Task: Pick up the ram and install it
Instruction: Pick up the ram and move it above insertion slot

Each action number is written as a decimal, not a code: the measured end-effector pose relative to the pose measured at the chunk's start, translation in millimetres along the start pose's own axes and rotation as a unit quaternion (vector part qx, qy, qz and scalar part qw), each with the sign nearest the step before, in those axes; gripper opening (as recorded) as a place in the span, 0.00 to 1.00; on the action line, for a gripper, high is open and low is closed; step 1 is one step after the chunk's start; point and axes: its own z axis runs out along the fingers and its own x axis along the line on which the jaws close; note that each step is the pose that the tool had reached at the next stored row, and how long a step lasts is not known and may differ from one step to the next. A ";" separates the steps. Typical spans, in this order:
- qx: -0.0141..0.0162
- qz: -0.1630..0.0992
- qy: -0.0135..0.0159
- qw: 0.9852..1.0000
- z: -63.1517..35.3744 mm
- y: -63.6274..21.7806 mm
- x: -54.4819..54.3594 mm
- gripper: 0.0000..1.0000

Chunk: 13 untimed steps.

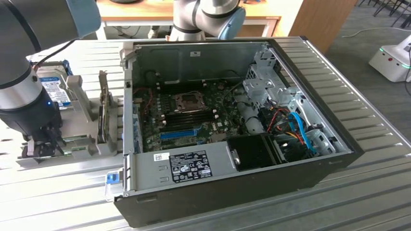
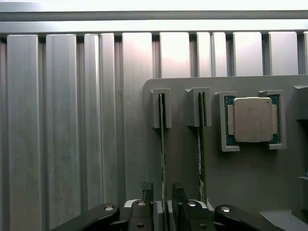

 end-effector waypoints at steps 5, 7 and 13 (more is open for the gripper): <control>0.000 0.000 0.000 1.000 0.1 0.0 0.0 0.30; 0.000 0.000 0.000 1.000 1.8 -0.1 0.0 0.30; 0.000 0.000 0.000 1.000 7.3 -0.2 0.2 0.30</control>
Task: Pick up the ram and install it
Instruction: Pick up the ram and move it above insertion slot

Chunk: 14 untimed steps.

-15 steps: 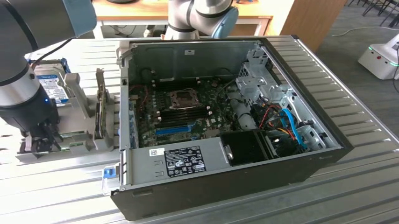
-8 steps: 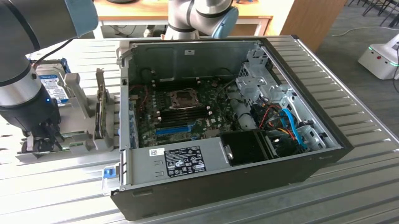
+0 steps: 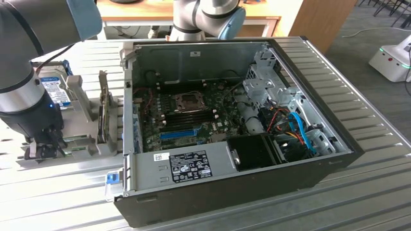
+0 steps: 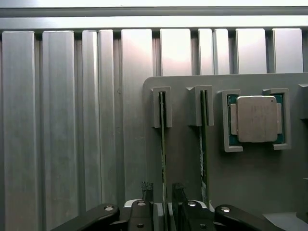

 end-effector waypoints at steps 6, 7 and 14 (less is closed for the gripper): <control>0.000 0.000 0.000 1.000 4.7 -0.1 0.1 0.30; 0.000 0.000 0.000 1.000 5.2 -0.1 0.2 0.30; 0.000 0.000 0.000 1.000 5.7 -0.3 -0.1 0.30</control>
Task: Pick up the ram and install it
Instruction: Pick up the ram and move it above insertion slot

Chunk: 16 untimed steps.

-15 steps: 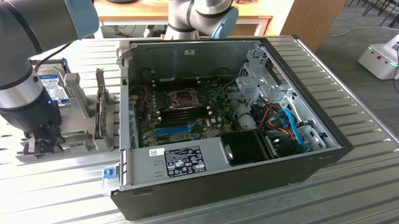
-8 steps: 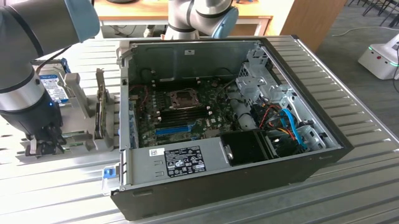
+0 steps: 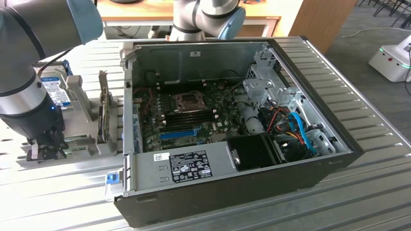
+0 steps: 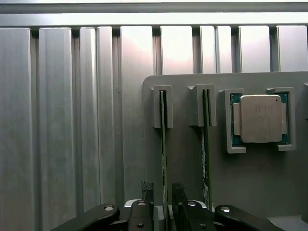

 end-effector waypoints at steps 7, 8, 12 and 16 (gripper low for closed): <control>0.000 0.000 0.000 1.000 0.0 0.2 -1.2 0.30; 0.000 0.000 0.000 1.000 0.0 0.2 -1.2 0.30; 0.000 0.000 0.000 1.000 0.0 0.2 -1.2 0.30; 0.000 0.000 0.000 1.000 0.0 0.2 -1.2 0.21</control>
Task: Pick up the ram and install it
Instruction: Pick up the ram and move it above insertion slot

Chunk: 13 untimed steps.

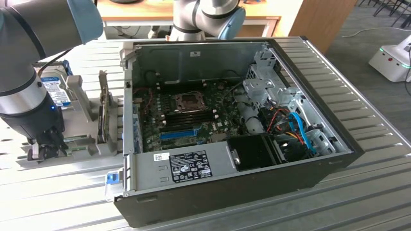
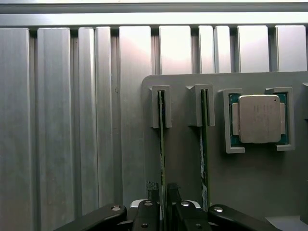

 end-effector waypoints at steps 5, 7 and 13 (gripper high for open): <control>0.000 0.000 0.000 1.000 0.0 0.0 0.0 0.21; 0.000 0.000 0.000 1.000 0.0 0.0 0.0 0.21; 0.000 0.000 0.000 1.000 0.0 0.0 0.0 0.13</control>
